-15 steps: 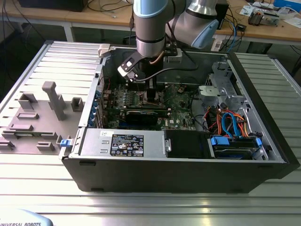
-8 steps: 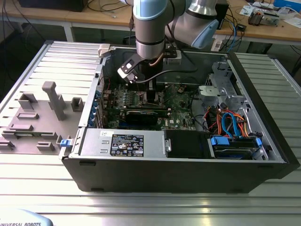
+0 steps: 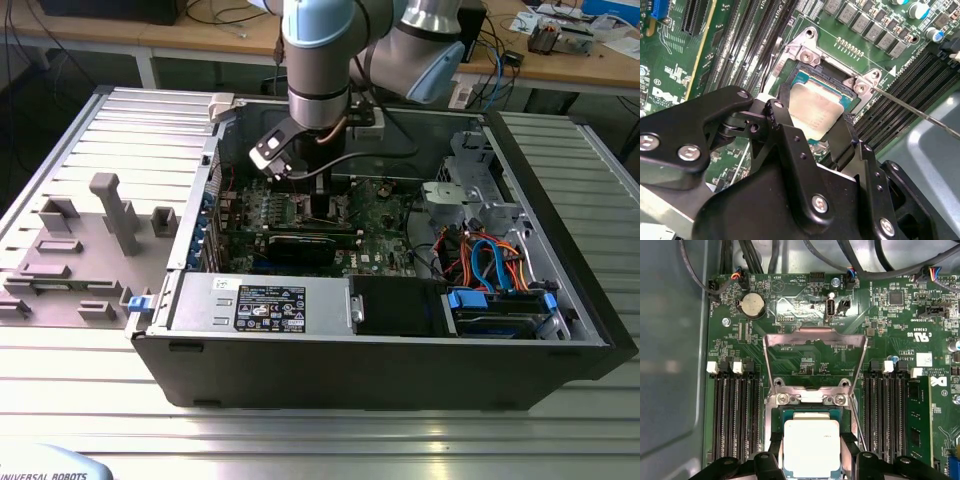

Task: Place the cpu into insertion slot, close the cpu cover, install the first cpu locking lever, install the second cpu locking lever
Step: 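Place the cpu into insertion slot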

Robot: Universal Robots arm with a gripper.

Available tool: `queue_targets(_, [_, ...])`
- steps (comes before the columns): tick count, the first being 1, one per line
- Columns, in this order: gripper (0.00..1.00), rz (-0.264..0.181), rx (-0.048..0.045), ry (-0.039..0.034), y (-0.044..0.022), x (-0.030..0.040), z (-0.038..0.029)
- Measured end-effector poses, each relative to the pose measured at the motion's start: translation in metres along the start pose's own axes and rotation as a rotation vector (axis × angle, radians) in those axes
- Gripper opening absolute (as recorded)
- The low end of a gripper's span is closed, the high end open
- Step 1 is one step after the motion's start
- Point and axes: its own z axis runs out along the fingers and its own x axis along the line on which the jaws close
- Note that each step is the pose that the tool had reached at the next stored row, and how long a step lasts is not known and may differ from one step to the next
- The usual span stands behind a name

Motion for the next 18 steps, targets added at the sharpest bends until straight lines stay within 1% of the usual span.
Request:
queue_targets(7, [0.54, 0.004, 0.0002, -0.0007, -0.0006, -0.0002, 0.0041])
queue_targets(18, [0.54, 0.013, -0.0002, -0.0011, -0.0003, -0.0001, 0.0045])
